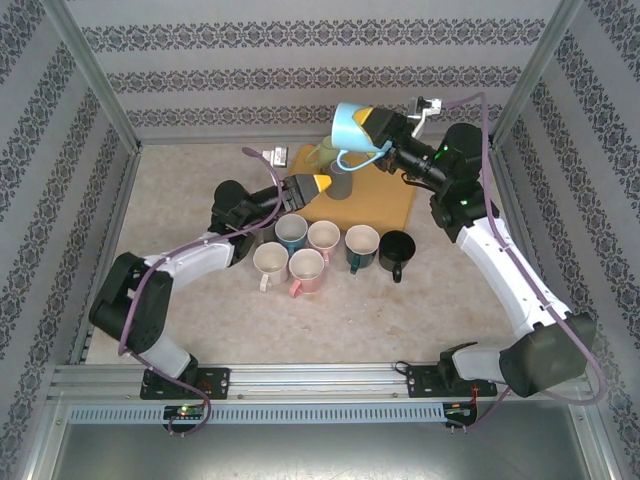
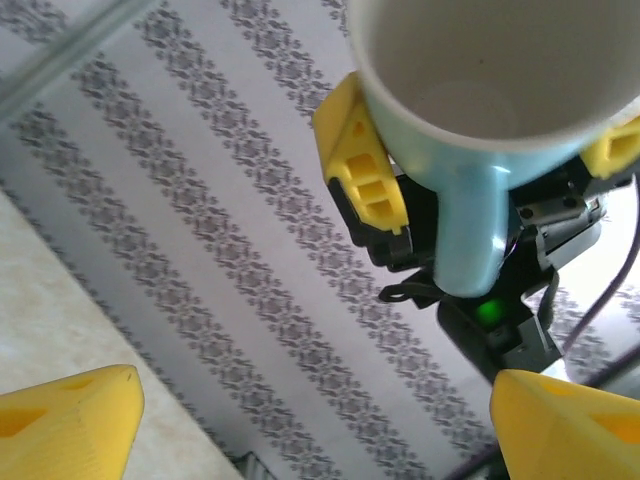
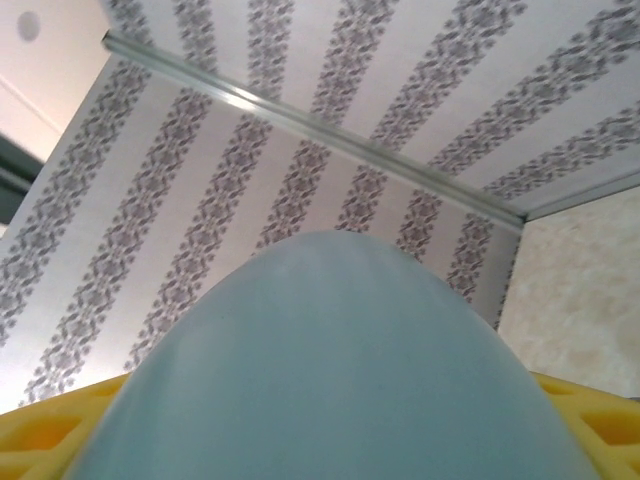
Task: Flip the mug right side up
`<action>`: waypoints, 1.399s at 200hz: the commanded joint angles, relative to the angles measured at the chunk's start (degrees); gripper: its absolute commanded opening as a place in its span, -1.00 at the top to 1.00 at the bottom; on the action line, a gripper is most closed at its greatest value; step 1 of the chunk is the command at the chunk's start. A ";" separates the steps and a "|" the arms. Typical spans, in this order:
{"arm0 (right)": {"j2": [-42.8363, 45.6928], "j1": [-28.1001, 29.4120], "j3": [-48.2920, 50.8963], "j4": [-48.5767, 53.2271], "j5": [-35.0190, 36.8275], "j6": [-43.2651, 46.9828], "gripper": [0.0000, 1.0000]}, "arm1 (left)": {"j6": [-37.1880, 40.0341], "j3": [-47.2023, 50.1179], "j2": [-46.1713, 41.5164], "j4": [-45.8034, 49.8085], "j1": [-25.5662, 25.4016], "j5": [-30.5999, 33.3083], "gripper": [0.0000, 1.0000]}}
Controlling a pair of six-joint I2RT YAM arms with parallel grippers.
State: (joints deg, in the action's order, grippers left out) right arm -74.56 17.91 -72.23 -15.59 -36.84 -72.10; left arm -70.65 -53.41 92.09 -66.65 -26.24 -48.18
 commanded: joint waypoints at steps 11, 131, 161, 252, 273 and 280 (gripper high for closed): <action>2.50 2.67 0.15 -6.69 -0.74 -0.88 0.10 | -6.25 -0.79 -1.71 -15.08 0.22 -4.84 -0.76; 1.77 9.28 2.20 -7.69 -0.32 -1.79 0.10 | -0.41 -0.43 -3.90 -15.00 0.24 -7.29 -0.17; 2.49 9.52 4.07 -7.87 -0.25 -2.00 0.11 | 0.25 0.13 -4.79 -15.09 0.31 -7.69 0.37; 5.03 9.54 4.67 -0.90 1.16 6.25 -0.58 | 0.58 1.77 -8.00 -13.76 0.28 -7.77 1.00; 7.86 7.73 2.72 9.82 4.11 14.60 -0.95 | 4.59 2.71 -11.47 -6.83 0.30 -7.42 1.00; 8.94 6.57 2.70 12.10 5.02 16.11 -0.96 | 6.79 2.94 -13.20 -3.41 0.28 -7.33 1.00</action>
State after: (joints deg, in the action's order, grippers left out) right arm -70.35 26.98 -66.72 -12.80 -35.59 -65.84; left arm -70.87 -50.50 85.17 -73.49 -26.22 -56.53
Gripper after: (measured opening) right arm 0.963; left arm 0.127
